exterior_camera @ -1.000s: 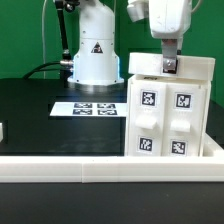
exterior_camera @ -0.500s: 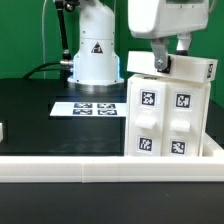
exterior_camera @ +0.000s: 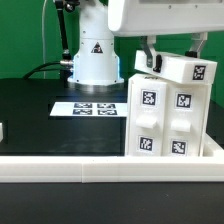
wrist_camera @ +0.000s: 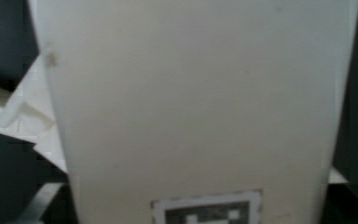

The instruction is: Assemble cabinet

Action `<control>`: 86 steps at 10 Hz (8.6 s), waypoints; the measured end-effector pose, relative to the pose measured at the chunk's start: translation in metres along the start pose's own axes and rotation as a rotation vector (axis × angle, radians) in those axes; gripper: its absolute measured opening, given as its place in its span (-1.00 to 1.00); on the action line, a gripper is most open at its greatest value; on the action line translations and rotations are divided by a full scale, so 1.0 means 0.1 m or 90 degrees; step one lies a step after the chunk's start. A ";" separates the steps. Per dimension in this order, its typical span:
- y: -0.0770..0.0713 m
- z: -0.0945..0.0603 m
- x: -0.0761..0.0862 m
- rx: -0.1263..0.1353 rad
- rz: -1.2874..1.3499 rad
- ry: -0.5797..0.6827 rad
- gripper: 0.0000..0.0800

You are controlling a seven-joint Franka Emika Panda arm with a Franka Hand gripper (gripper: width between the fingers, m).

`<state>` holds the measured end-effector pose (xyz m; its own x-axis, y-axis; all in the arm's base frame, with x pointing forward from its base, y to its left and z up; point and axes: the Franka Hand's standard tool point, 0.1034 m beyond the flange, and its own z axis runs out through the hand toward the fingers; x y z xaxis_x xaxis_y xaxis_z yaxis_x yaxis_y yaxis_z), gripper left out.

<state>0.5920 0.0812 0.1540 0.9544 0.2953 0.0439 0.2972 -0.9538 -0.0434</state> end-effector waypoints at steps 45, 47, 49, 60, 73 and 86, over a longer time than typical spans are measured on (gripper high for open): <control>0.00 -0.30 0.28 0.164 0.719 0.127 0.99; -0.02 -0.28 0.30 0.149 0.573 0.106 0.99; -0.01 -0.27 0.31 0.142 0.515 0.112 0.99; -0.05 -0.26 0.25 0.031 -0.150 0.088 0.99; 0.04 0.05 0.20 -0.045 -0.622 0.041 0.68; 0.04 0.04 0.23 -0.029 -0.107 0.076 0.40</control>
Offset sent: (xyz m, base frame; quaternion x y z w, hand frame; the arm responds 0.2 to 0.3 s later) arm 0.0000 0.0000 0.0000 0.0000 0.0000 0.1296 0.9916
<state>0.6149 0.0839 0.1513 0.8805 0.4446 0.1647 0.4477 -0.8940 0.0195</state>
